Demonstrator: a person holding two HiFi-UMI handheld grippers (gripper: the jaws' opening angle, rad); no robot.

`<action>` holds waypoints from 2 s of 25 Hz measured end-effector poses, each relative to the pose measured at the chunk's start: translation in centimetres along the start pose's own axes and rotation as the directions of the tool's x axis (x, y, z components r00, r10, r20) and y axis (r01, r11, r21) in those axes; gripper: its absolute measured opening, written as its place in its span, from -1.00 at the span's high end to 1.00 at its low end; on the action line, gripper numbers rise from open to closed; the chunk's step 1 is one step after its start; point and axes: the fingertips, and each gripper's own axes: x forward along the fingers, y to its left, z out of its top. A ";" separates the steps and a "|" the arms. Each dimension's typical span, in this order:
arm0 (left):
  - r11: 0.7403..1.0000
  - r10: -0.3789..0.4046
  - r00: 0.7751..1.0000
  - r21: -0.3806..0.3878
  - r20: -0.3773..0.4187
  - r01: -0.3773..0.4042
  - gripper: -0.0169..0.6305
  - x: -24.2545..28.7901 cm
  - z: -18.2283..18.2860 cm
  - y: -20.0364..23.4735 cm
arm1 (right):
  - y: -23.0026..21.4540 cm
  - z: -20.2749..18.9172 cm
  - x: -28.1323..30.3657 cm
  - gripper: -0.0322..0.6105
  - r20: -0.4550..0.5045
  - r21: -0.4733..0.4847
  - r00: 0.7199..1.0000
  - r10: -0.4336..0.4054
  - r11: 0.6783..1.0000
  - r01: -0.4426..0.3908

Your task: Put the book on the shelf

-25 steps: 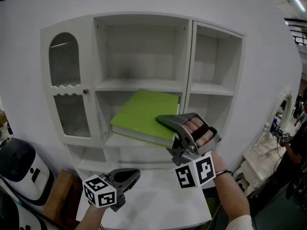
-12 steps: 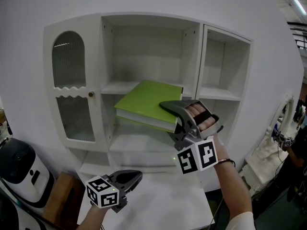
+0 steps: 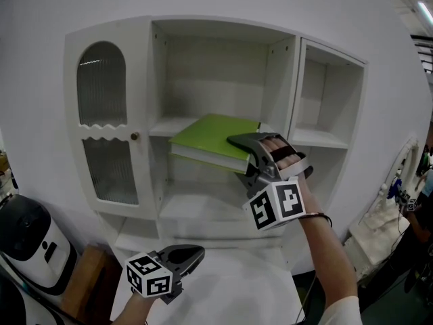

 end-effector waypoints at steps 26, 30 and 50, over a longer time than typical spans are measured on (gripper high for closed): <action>1.000 0.000 1.000 -0.016 0.007 0.000 0.91 -1.4 -0.7 1.7 | 1.0 -5.4 8.4 0.45 -0.167 0.019 0.982 0.087 0.996 -0.085; 1.000 0.004 1.000 -0.017 0.006 -0.004 0.91 -1.6 -0.8 1.9 | 1.0 -6.0 8.9 0.45 -0.177 0.025 0.980 0.094 0.996 -0.091; 1.000 -0.006 1.000 -0.021 -0.002 0.006 0.91 -1.4 -1.1 1.5 | 1.2 -6.1 7.8 0.06 -0.157 0.010 0.984 0.083 0.997 -0.082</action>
